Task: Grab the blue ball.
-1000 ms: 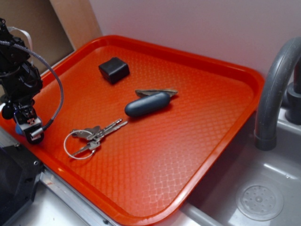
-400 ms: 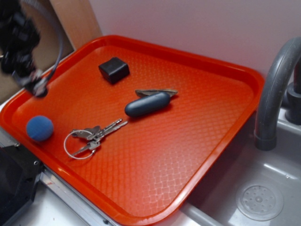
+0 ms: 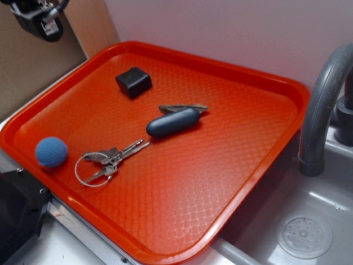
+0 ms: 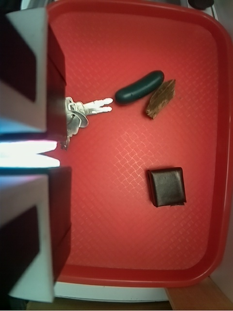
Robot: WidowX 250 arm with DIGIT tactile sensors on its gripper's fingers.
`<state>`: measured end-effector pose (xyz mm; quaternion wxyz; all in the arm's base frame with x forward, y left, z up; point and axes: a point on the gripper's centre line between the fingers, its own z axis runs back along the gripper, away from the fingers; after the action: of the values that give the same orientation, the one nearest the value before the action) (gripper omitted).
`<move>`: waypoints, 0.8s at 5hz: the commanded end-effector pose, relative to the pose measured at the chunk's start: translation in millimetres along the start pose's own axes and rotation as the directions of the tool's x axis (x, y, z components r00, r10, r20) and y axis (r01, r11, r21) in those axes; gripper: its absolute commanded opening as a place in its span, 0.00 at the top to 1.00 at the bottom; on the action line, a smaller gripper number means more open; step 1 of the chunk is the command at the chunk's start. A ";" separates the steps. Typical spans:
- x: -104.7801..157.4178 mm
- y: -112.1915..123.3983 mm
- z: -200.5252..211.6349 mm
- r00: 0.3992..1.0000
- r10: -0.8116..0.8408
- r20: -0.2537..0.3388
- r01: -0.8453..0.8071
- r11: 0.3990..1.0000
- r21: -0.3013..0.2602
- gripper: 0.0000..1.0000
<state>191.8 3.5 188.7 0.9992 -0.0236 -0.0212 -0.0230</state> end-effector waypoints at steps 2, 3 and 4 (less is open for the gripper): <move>-56.5 37.2 -67.4 0.985 0.020 -0.172 0.016 0.979 0.205 0.00; -63.1 66.9 -82.4 0.985 0.081 -0.154 -0.051 0.981 0.186 0.00; -69.5 77.2 -107.3 0.976 0.098 -0.196 -0.069 0.986 0.149 0.00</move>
<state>136.6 69.9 69.3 0.9953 0.0422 0.0863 0.0138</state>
